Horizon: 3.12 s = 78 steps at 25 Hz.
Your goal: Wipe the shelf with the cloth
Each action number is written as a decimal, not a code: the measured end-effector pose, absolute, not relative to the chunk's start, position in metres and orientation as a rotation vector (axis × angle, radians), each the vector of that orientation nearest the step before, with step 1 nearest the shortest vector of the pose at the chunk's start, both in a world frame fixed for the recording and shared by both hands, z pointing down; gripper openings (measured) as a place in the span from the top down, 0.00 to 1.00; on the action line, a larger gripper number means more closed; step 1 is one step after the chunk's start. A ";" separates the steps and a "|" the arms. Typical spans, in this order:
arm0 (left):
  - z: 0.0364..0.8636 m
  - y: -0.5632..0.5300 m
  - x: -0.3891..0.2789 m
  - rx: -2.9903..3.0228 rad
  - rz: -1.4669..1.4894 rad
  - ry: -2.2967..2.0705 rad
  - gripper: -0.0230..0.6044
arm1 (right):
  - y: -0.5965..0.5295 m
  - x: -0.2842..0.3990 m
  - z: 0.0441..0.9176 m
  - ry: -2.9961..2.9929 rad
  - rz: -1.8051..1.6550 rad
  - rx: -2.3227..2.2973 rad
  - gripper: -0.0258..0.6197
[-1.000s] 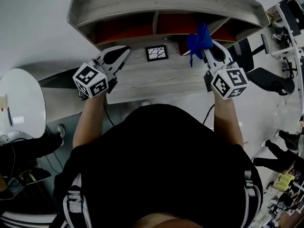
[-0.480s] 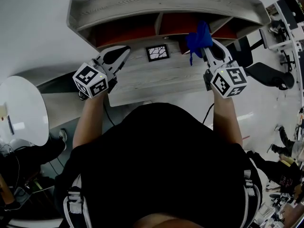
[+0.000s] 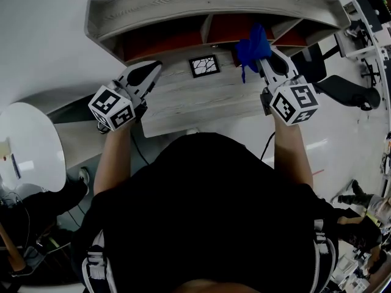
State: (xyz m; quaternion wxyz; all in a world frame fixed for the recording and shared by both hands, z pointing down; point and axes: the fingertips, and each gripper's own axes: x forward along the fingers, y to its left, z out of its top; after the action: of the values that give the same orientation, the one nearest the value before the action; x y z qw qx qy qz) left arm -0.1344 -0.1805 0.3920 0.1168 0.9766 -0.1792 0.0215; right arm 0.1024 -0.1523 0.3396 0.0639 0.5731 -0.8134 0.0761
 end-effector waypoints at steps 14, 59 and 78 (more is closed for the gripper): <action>0.395 -0.175 -0.132 2.853 0.076 -0.520 0.94 | -0.150 0.102 0.339 -2.458 0.229 1.735 0.88; 0.390 -0.181 -0.122 2.718 0.117 -0.959 0.94 | -0.255 0.109 0.422 -2.569 0.347 1.259 0.88; 0.403 -0.164 -0.151 2.615 0.134 -1.115 0.94 | -0.315 0.078 0.501 -2.394 0.294 1.115 0.88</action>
State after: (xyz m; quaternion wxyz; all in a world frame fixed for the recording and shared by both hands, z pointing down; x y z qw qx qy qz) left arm -0.1507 -0.1645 0.4031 0.1473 0.9089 -0.3873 0.0467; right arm 0.0782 -0.3154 0.5014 0.2397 0.4073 -0.8747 0.1075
